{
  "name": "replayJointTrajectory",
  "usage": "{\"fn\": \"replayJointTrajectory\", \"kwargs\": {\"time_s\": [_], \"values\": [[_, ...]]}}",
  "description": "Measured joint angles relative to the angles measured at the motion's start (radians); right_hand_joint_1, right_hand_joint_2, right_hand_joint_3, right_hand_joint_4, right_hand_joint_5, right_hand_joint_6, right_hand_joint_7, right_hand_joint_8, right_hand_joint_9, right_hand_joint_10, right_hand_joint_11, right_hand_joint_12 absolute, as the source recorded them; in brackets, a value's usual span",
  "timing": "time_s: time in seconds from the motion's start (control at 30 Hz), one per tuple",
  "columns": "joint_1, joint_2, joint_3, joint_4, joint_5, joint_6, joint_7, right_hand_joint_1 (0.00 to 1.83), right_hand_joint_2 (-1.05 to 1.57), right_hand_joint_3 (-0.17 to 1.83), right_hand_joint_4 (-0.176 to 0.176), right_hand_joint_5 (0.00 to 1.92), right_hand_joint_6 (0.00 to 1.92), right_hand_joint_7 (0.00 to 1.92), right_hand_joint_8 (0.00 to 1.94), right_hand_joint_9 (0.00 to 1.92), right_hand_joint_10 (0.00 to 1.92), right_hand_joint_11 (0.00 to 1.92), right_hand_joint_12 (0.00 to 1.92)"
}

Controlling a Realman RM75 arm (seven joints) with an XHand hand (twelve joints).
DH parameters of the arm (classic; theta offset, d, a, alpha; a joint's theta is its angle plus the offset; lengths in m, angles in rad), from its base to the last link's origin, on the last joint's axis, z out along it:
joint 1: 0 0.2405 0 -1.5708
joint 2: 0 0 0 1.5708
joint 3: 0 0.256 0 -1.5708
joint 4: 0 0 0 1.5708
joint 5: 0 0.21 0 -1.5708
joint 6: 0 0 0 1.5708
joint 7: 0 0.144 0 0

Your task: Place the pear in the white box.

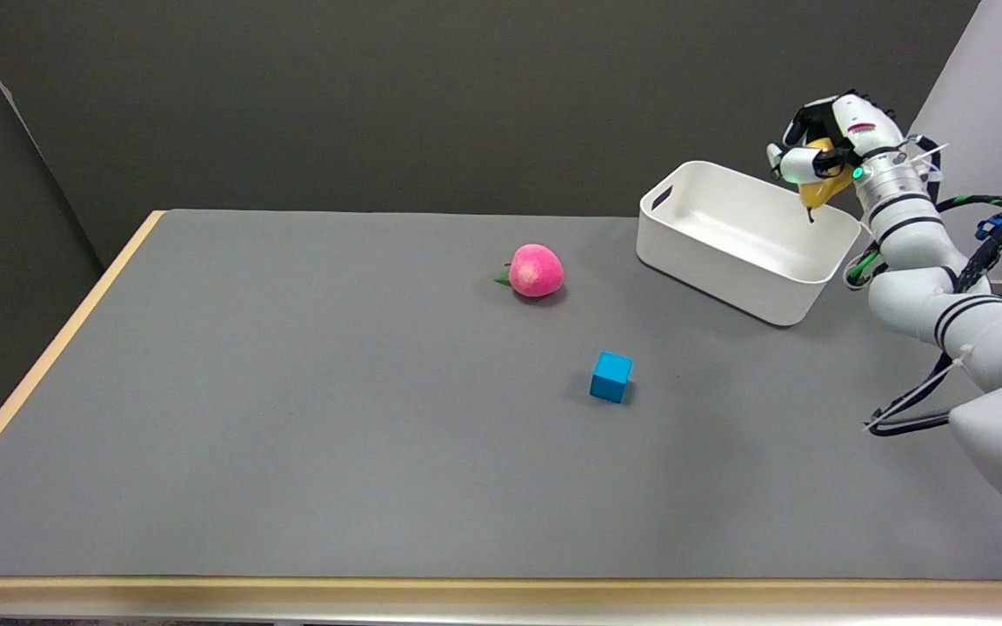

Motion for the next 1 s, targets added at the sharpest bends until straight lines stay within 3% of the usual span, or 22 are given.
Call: {"fn": "replayJointTrajectory", "kwargs": {"time_s": [0.07,0.1,0.13,0.17,0.2,0.23,0.3,0.37,0.43,0.57,0.63,0.73,0.8,0.83,0.93,1.0], "values": [[0.007,-0.005,-0.004,-0.012,0.006,-0.013,0.003,1.02,0.99,0.54,-0.063,0.75,1.47,0.67,1.94,0.70,1.92,0.12,1.92],[0.010,-0.007,-0.005,-0.016,0.008,-0.019,0.004,1.00,0.95,0.60,-0.057,0.69,1.39,0.59,1.92,0.58,1.92,0.03,1.92],[0.011,-0.009,-0.007,-0.019,0.011,-0.025,0.008,0.96,0.79,0.78,-0.056,0.54,1.12,0.44,1.84,0.32,1.92,0.01,1.92],[0.011,-0.011,-0.008,-0.020,0.014,-0.030,0.012,0.90,0.74,0.87,-0.048,0.46,0.94,0.41,1.65,0.25,1.86,0.02,1.92],[0.011,-0.013,-0.009,-0.020,0.017,-0.035,0.017,0.81,0.74,0.91,-0.031,0.40,0.77,0.45,1.28,0.31,1.74,0.05,1.92],[0.011,-0.014,-0.010,-0.019,0.020,-0.039,0.024,0.71,0.72,0.91,-0.014,0.34,0.63,0.43,0.96,0.31,1.51,0.07,1.82],[0.006,-0.016,-0.011,-0.013,0.028,-0.046,0.043,0.43,0.65,0.84,0.030,0.23,0.43,0.23,0.34,0.15,0.73,0.06,1.28],[-0.003,-0.018,-0.013,0.001,0.035,-0.054,0.065,0.47,0.59,1.00,0.041,0.12,0.48,0.04,0.31,0.00,0.46,0.00,0.91],[-0.014,-0.019,-0.015,0.021,0.039,-0.061,0.086,0.37,0.54,0.93,0.039,0.06,0.40,0.00,0.06,0.00,0.06,0.00,0.65],[-0.037,-0.020,-0.022,0.071,0.041,-0.076,0.124,0.35,0.59,0.78,0.047,0.06,0.28,0.00,0.00,0.00,0.00,0.00,0.42],[-0.048,-0.021,-0.024,0.097,0.040,-0.082,0.139,0.35,0.55,0.87,0.049,0.05,0.28,0.00,0.00,0.00,0.00,0.00,0.39],[-0.070,-0.021,-0.026,0.141,0.040,-0.084,0.159,0.35,0.58,0.79,0.044,0.04,0.27,0.00,0.00,0.00,0.00,0.00,0.29],[-0.089,-0.021,-0.026,0.177,0.044,-0.083,0.169,0.33,0.54,0.90,0.040,0.05,0.30,0.00,0.02,0.00,0.05,0.00,0.37],[-0.099,-0.020,-0.025,0.197,0.047,-0.078,0.173,0.31,0.53,0.91,0.028,0.06,0.35,0.01,0.06,0.00,0.17,0.00,0.51],[-0.136,-0.017,-0.016,0.272,0.064,-0.042,0.184,0.31,0.60,0.79,0.018,0.17,0.35,0.10,0.23,0.00,0.50,0.00,0.80],[-0.169,-0.015,-0.005,0.337,0.078,-0.009,0.190,0.30,0.61,0.81,0.015,0.20,0.38,0.17,0.25,0.01,0.58,0.00,0.84]]}}
